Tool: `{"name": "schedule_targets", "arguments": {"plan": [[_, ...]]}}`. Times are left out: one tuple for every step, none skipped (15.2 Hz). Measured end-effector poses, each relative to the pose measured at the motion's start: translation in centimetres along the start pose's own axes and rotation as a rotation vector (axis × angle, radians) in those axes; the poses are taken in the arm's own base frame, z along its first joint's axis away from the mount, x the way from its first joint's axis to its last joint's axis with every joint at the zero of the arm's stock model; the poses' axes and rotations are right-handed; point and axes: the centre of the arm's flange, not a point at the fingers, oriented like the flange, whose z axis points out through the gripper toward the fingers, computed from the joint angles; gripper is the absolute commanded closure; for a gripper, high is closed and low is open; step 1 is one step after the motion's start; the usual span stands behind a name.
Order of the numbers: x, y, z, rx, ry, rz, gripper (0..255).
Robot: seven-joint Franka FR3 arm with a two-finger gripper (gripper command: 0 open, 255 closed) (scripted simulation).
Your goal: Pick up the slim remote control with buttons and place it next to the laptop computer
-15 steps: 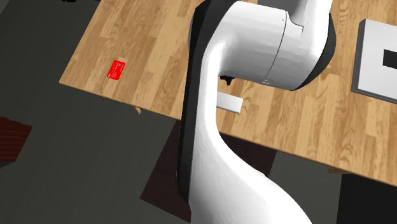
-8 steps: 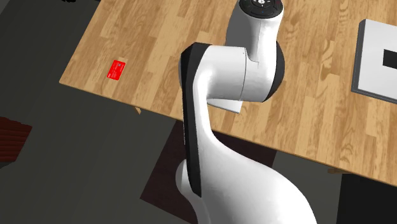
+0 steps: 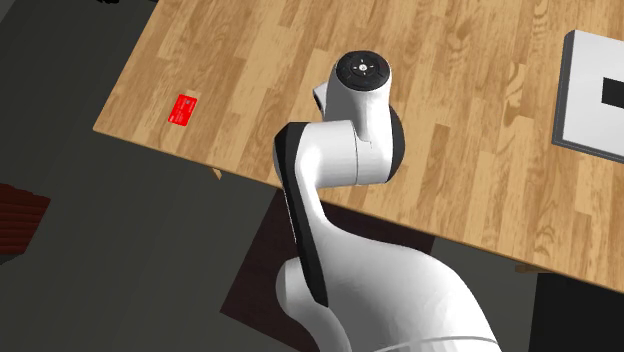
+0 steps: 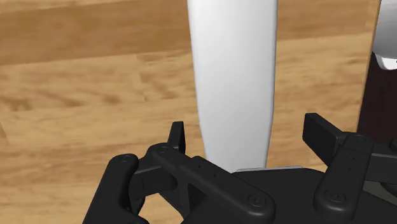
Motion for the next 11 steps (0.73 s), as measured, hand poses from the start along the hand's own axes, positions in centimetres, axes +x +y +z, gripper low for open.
{"name": "schedule_targets", "arguments": {"plan": [[0.1,0.0,0.6,0.0,0.0,-0.009,0],[0.1,0.1,1.0,-0.001,0.001,-0.014,0],[0.1,0.1,1.6,-0.001,0.001,-0.017,0],[0.2,0.1,2.1,-0.001,0.001,-0.018,0],[0.1,0.1,2.7,-0.001,0.001,-0.019,0],[0.1,0.0,3.1,-0.001,0.001,-0.019,0],[0.1,0.0,3.3,-0.001,0.001,-0.019,0],[0.1,0.0,3.4,-0.002,0.001,-0.019,0],[0.1,0.0,3.5,-0.002,0.001,-0.019,0],[0.1,0.0,3.5,-0.002,0.001,-0.019,0],[0.1,0.0,3.5,-0.002,0.001,-0.019,0]]}}
